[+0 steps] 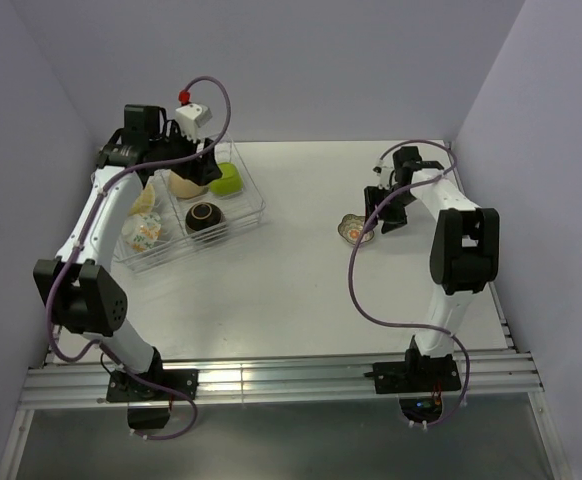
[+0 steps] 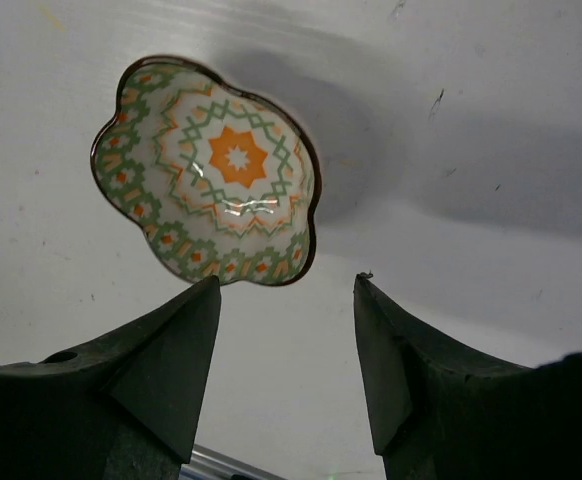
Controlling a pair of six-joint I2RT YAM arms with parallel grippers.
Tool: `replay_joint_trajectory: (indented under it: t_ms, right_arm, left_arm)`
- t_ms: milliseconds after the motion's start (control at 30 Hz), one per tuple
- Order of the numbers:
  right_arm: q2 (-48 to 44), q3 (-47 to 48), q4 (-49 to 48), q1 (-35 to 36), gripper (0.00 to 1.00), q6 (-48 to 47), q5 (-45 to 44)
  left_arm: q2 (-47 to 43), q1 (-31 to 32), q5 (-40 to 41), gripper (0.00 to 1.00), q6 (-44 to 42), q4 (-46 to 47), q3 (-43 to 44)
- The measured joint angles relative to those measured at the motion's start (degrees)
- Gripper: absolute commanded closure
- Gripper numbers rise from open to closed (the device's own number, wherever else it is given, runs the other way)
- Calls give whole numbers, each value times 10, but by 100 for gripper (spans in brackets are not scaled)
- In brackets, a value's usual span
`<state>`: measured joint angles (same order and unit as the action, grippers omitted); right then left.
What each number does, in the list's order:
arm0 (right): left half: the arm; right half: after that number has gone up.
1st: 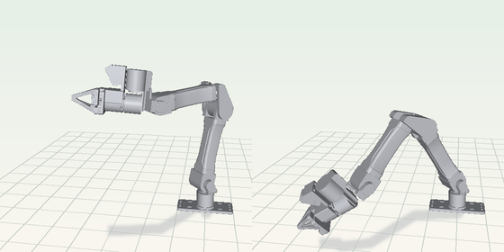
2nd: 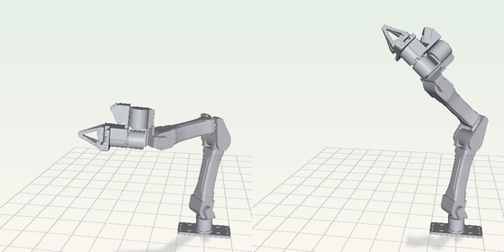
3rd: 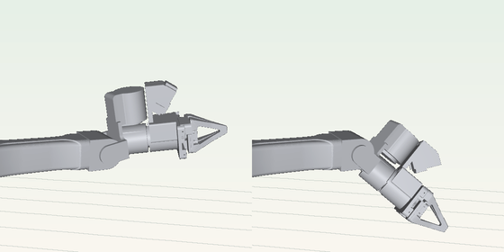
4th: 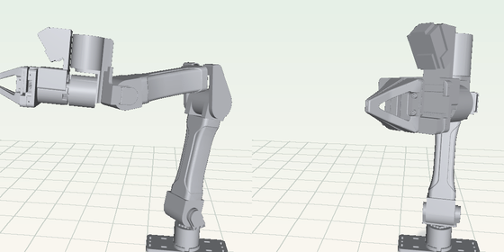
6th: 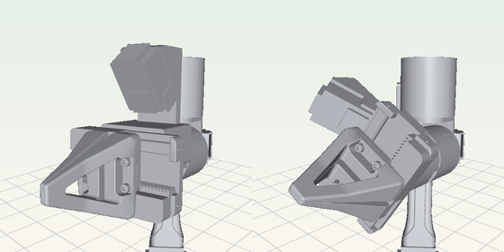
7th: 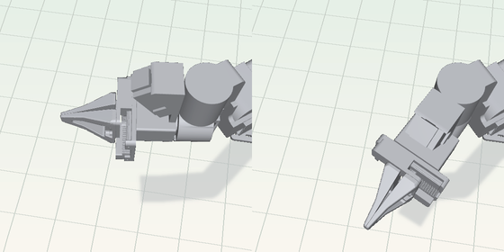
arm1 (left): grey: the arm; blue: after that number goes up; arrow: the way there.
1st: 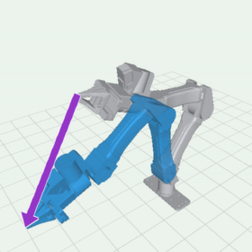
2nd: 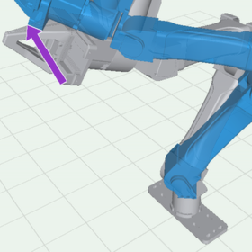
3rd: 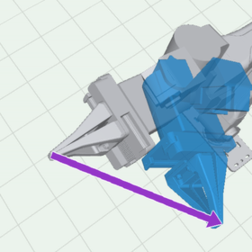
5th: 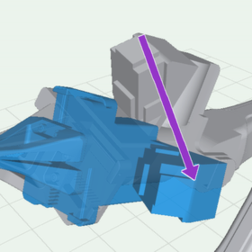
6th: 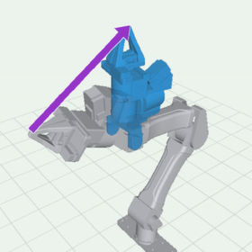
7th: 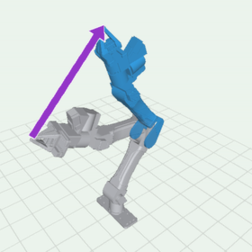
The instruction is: Load the bowls into the dish rack
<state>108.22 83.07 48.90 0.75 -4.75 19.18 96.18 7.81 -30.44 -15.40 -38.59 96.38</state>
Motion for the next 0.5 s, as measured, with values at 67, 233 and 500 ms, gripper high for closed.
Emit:
replay_joint_trajectory:
  t_ms: [67,233,500]
  right_arm:
    - [11,4,-7,0,40,5,-3]
    - [43,16,-27,0,50,13,-3]
    - [67,17,-40,1,69,24,8]
  left_arm:
    - [-24,0,-17,23,17,10,-14]
    - [-68,-1,-55,23,59,36,-50]
    - [-100,-7,-83,25,97,78,-138]
